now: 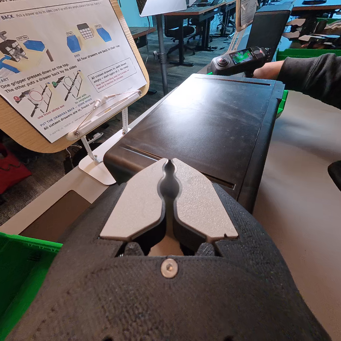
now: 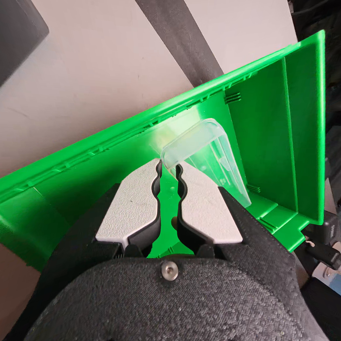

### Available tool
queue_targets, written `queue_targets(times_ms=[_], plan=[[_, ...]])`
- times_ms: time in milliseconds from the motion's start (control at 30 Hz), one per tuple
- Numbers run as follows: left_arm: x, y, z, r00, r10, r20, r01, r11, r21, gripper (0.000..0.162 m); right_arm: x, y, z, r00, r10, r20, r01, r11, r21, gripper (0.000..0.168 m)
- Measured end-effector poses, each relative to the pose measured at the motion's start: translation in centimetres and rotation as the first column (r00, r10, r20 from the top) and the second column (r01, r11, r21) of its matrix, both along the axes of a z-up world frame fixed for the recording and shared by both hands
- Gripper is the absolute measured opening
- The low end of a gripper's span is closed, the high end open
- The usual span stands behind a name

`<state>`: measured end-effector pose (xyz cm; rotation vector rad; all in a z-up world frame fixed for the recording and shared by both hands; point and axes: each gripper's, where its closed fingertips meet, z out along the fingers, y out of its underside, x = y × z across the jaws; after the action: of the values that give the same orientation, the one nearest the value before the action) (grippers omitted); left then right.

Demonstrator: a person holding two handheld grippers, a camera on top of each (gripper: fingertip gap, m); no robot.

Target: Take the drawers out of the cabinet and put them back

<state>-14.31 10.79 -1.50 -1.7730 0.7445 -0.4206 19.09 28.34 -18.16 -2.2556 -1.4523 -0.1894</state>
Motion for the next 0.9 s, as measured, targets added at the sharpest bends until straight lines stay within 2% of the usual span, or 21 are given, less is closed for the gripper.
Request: queue_targets(times_ms=[133,300,500,633,700,800,900], plan=[[0.0,0.0,0.0,1.0,0.003,-0.003,-0.003,1.0,0.004,0.0,0.4,-0.3,-0.3,0.998,0.016,0.056,-0.017,1.0,0.024,0.013],[0.0,0.0,0.0,1.0,0.004,0.001,-0.004,1.0,0.004,0.0,0.4,0.2,-0.5,0.998,0.03,0.046,-0.034,0.996,0.079,0.013],[0.0,-0.1,0.0,1.0,-0.006,0.016,0.006,1.0,-0.001,0.0,0.8,0.0,-1.3,0.964,0.181,0.196,-0.211,0.967,0.144,0.012],[0.0,-0.1,0.0,1.0,-0.006,0.017,0.006,1.0,-0.001,0.0,1.5,-1.2,-2.3,0.899,0.315,0.303,-0.359,0.928,0.102,0.012],[0.0,-0.1,0.0,1.0,-0.007,0.018,0.007,1.0,-0.002,0.0,2.6,-2.2,-3.0,0.882,0.33,0.336,-0.362,0.932,0.034,0.023],[0.0,-0.1,0.0,1.0,-0.006,0.017,0.006,1.0,-0.001,0.0,3.7,-4.4,-3.5,0.944,0.209,0.257,-0.183,0.976,-0.119,0.063],[0.0,-0.1,0.0,1.0,-0.006,0.017,0.006,1.0,-0.002,0.0,2.4,-4.9,-2.4,0.987,0.115,0.111,-0.099,0.985,-0.138,0.063]])
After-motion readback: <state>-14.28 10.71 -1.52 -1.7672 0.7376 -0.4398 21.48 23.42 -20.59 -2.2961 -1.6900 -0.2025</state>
